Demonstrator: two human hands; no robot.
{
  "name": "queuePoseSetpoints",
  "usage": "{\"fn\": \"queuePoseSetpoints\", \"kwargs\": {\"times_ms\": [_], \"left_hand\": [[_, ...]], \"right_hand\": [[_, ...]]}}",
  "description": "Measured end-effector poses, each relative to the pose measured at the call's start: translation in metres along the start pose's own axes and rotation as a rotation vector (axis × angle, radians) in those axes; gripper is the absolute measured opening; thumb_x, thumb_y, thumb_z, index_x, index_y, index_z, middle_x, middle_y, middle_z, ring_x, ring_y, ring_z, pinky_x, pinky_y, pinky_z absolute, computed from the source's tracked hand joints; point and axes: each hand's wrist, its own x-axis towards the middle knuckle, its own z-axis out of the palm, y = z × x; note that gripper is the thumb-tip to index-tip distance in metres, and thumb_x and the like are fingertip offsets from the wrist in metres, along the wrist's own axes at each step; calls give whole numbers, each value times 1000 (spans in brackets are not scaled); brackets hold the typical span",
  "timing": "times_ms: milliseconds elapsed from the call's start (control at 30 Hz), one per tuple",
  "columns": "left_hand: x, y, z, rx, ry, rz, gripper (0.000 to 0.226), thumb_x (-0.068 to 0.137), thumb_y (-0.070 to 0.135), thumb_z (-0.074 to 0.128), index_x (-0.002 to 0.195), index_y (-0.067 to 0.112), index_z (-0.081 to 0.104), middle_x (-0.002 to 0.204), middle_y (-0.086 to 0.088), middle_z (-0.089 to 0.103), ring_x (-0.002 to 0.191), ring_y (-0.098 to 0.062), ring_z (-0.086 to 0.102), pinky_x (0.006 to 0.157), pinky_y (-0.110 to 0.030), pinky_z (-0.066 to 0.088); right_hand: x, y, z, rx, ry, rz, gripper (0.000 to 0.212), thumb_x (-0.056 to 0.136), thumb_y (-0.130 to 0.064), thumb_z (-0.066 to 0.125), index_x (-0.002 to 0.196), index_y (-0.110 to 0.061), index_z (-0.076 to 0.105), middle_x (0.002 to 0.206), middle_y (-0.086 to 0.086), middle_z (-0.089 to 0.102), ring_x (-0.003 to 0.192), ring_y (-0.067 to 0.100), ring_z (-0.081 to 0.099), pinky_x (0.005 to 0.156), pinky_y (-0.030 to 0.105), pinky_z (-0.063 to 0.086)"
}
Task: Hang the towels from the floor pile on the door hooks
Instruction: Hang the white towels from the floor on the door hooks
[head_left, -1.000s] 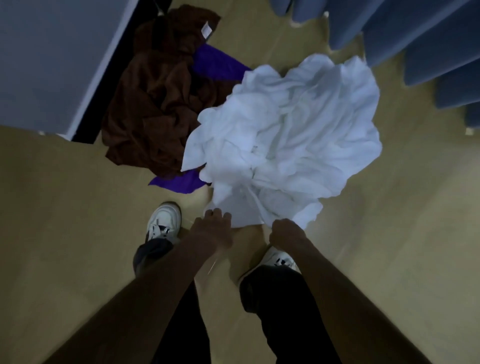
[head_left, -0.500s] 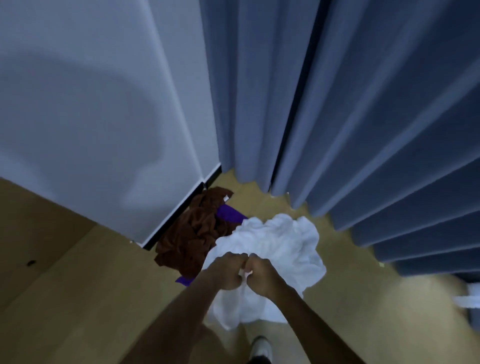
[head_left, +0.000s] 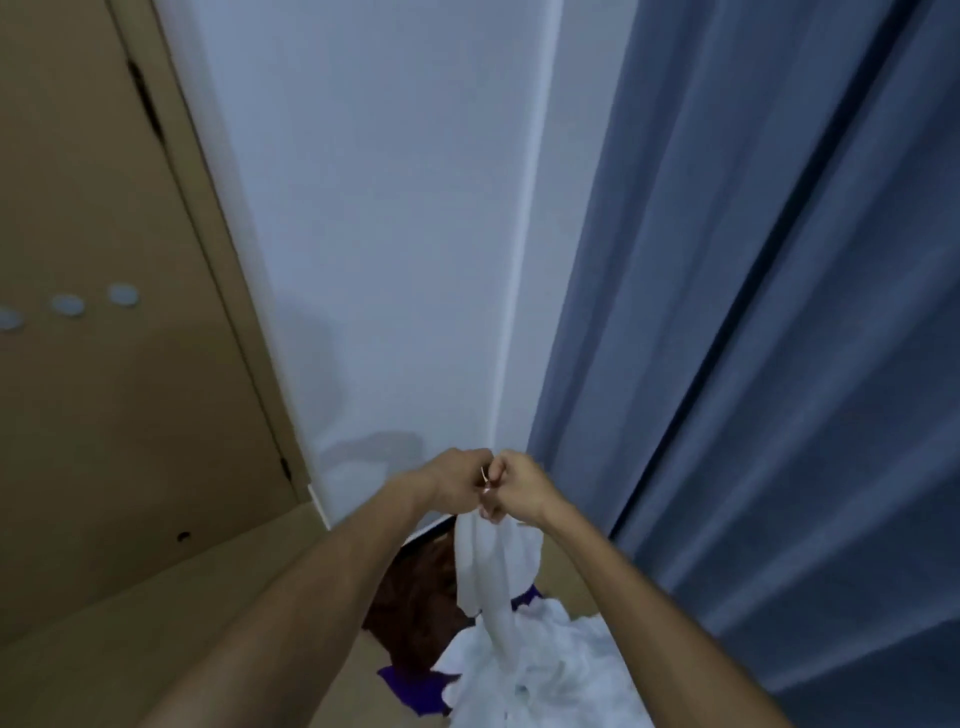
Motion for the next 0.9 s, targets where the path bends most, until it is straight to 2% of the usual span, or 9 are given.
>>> {"fn": "queuePoseSetpoints", "kwargs": {"times_ms": [100, 167, 300, 433, 500, 600, 667, 767, 900], "left_hand": [[-30, -23, -38, 88, 12, -40, 24, 89, 13, 50, 108, 6, 63, 110, -13, 66, 104, -30, 60, 77, -28, 44], [-54, -45, -60, 129, 6, -74, 24, 88, 13, 51, 104, 5, 66, 106, -16, 67, 100, -31, 61, 76, -31, 46], [-103, -108, -94, 91, 80, -157, 32, 82, 2, 44, 105, 11, 64, 110, -10, 64, 96, -26, 58, 75, -29, 45], [-160, -185, -127, 93, 201, -321, 18, 84, 6, 46, 95, 9, 60, 108, -13, 62, 97, -29, 58, 74, -32, 46], [-196, -227, -137, 110, 264, -451, 22, 88, 11, 44, 102, 6, 60, 111, -16, 61, 101, -33, 59, 80, -36, 49], [-246, -281, -139, 130, 259, -576, 26, 86, 12, 46, 107, 8, 60, 113, -13, 61, 100, -31, 59, 81, -36, 49], [-269, -304, -134, 28, 224, -544, 27, 85, 12, 49, 109, 14, 61, 116, -7, 61, 102, -26, 58, 80, -31, 48], [-296, -332, -126, -127, 232, -486, 23, 88, 14, 52, 108, 19, 61, 114, -2, 62, 96, -20, 56, 77, -28, 45], [-331, -369, -117, -173, 339, -442, 22, 90, 13, 51, 110, 10, 59, 117, -9, 61, 108, -26, 57, 88, -33, 45]], "right_hand": [[6, -47, 21, -84, -38, -65, 28, 71, 3, 57, 71, -18, 39, 64, 17, 66, 60, 29, 68, 61, 30, 53], [10, -74, 43, -147, -103, -104, 23, 73, -2, 57, 71, -17, 40, 64, 16, 67, 56, 24, 66, 61, 30, 54], [27, -119, 94, -245, -284, -137, 24, 78, 3, 62, 81, -13, 44, 64, 11, 62, 53, 20, 61, 51, 30, 52], [38, -145, 147, -476, -467, -109, 12, 85, -3, 60, 94, -7, 54, 71, 11, 61, 56, 16, 61, 61, 32, 56], [42, -162, 174, -519, -470, -145, 1, 87, -9, 59, 87, -8, 58, 70, 8, 60, 56, 14, 60, 61, 32, 56], [43, -206, 222, -402, -430, -279, 19, 86, -9, 58, 68, -12, 56, 62, 6, 55, 50, 12, 55, 53, 26, 50], [39, -239, 258, -336, -448, -354, 27, 88, -7, 57, 63, -16, 54, 58, 5, 52, 46, 9, 50, 50, 24, 45], [40, -278, 311, -330, -513, -465, 24, 90, -10, 57, 67, -16, 58, 62, 2, 53, 53, 11, 50, 56, 29, 44], [42, -314, 370, -285, -557, -546, 23, 90, -9, 58, 69, -18, 60, 66, 1, 54, 60, 12, 49, 57, 26, 43]]}}
